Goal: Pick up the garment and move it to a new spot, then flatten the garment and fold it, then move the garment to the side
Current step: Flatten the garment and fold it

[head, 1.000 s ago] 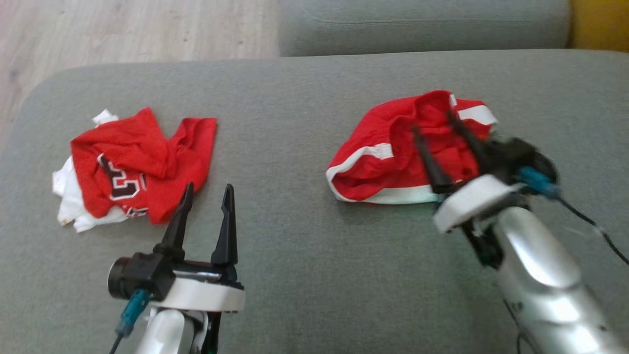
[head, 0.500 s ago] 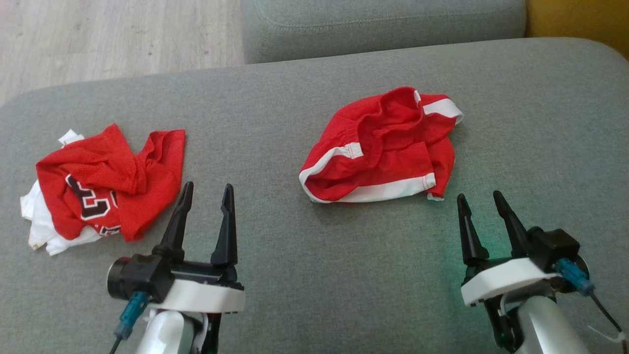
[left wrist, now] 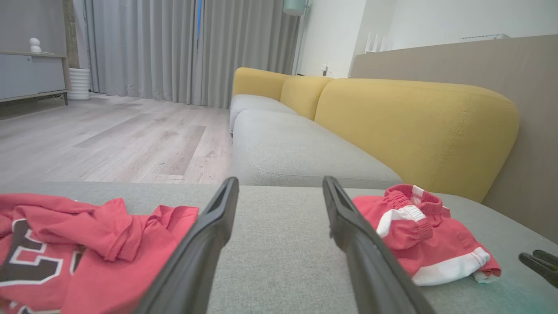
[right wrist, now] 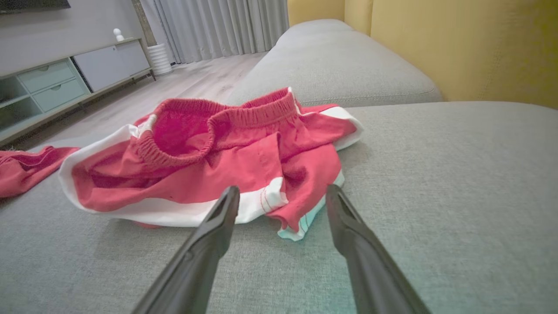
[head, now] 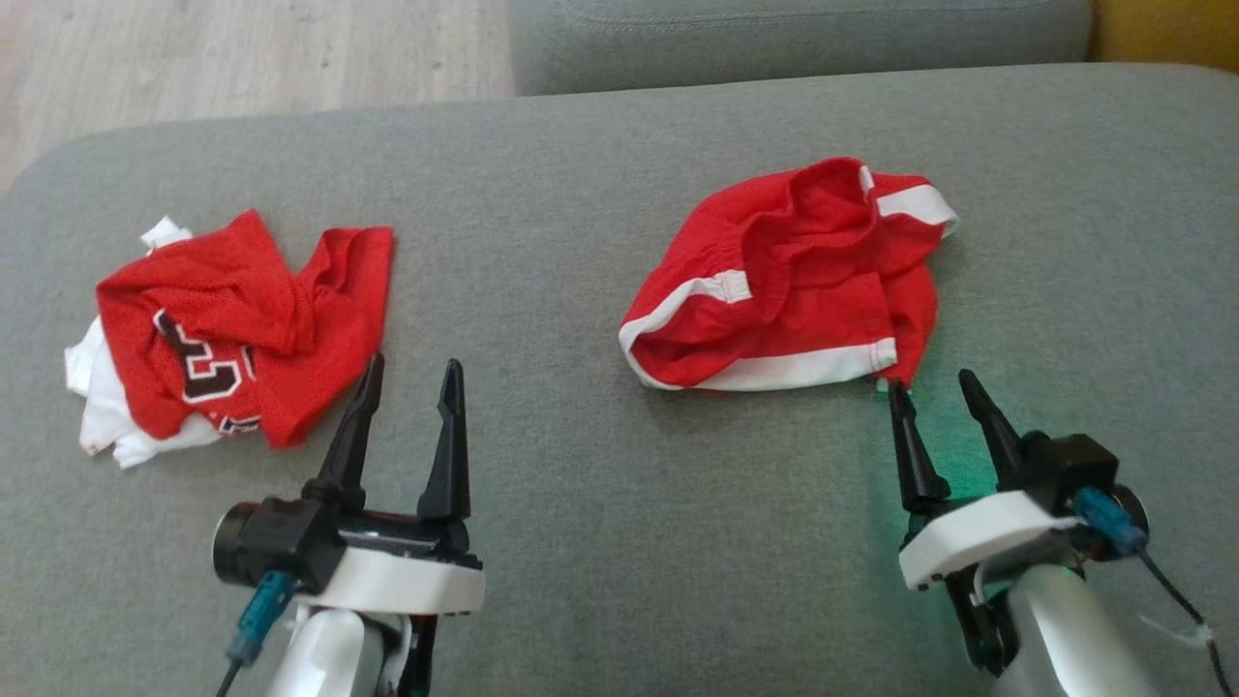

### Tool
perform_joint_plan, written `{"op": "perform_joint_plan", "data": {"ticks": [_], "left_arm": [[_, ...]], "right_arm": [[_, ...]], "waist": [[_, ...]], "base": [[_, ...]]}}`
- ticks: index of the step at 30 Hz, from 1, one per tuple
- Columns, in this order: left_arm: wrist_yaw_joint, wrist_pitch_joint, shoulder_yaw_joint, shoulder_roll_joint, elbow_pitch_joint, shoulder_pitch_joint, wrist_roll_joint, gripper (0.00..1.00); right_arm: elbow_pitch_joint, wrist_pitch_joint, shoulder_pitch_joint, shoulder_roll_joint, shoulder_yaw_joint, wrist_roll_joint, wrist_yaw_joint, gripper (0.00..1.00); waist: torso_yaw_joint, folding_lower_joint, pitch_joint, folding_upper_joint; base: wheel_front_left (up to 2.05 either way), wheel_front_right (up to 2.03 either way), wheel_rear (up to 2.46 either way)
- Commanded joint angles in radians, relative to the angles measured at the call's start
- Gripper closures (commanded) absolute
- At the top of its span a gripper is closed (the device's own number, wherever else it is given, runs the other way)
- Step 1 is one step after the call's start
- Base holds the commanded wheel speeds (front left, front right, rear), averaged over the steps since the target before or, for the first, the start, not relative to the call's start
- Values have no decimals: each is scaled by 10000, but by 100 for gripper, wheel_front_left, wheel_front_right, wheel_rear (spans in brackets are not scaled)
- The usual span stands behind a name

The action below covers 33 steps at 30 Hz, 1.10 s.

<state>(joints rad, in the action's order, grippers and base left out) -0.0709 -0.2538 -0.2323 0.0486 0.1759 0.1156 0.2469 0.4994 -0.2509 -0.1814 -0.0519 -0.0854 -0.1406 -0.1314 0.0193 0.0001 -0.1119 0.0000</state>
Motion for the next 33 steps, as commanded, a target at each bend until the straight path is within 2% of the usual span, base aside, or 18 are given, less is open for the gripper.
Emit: {"op": "perform_joint_plan", "data": {"ticks": [1, 15, 16, 17, 24, 33], "left_arm": [[3, -80, 248, 16, -285, 414, -19, 0], [-22, -80, 112, 16, -169, 567, -37, 0], [-23, -80, 106, 16, -161, 569, -39, 0], [-21, -80, 111, 16, -153, 572, -40, 0], [37, -80, 304, 16, -125, 472, -70, 0], [104, -80, 421, 16, -232, 300, -8, 0]], "right_arm": [[63, -108, -592, 15, -169, 173, 7, 0], [2487, 25, -2227, 16, -541, 192, 7, 0], [2663, 80, -2311, 16, -625, 136, 7, 53], [2804, 88, -2388, 16, -699, 73, 7, 100], [2962, -42, -2468, -5, -655, -356, 7, 100], [1813, -86, -1161, -615, 1352, -206, 7, 100]], "waist": [[169, -1, -116, 0], [638, -1, -400, 0], [655, -1, -398, 0], [664, -1, -397, 0], [385, -1, -236, 0], [-387, -1, 128, 0]], "base": [[0, 0, 0], [0, 0, 0], [0, 0, 0], [0, 0, 0], [0, 0, 0], [0, 0, 0]]}}
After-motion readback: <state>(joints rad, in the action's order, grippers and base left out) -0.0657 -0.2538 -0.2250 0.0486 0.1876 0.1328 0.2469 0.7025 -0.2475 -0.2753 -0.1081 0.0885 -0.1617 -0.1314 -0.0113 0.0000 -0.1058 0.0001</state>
